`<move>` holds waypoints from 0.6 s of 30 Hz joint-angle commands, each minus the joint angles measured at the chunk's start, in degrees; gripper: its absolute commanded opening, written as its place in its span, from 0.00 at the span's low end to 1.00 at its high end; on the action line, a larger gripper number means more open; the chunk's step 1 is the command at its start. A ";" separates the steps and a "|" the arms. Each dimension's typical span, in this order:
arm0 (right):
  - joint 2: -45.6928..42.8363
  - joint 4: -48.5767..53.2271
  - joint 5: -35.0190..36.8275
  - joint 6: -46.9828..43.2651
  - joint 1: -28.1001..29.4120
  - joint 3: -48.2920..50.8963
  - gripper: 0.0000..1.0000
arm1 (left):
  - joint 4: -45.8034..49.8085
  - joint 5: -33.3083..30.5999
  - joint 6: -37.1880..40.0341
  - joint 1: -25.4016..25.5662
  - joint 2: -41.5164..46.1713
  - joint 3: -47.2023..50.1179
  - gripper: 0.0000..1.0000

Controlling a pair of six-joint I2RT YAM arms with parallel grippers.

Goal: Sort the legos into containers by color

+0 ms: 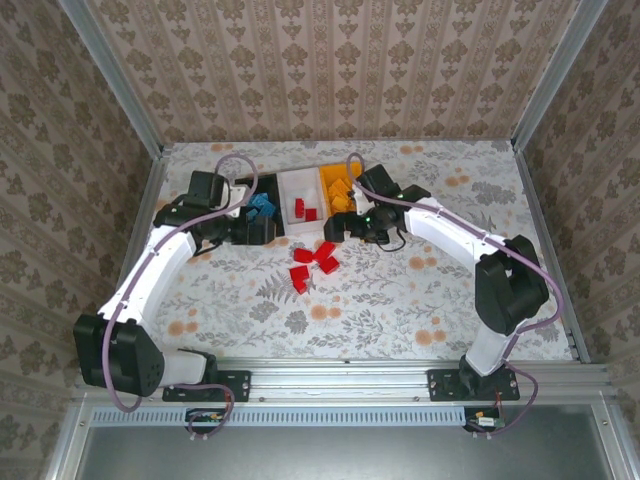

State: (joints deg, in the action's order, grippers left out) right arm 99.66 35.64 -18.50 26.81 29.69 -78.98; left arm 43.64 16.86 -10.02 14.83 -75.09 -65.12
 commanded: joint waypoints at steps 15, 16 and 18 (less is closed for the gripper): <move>8.44 8.04 11.55 -4.71 8.20 -7.55 0.97 | -2.59 4.67 1.14 -4.10 0.93 3.80 1.00; 9.62 8.75 11.97 -5.54 8.89 -8.29 0.96 | -2.62 4.67 1.14 -4.28 0.91 3.94 1.00; 11.56 9.83 12.86 -6.50 9.84 -9.53 0.93 | -2.67 4.58 0.98 -4.48 0.74 3.90 1.00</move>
State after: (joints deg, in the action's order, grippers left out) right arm 108.81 41.25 -8.91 23.14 38.17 -86.19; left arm 41.67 20.18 -9.98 11.00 -75.09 -61.84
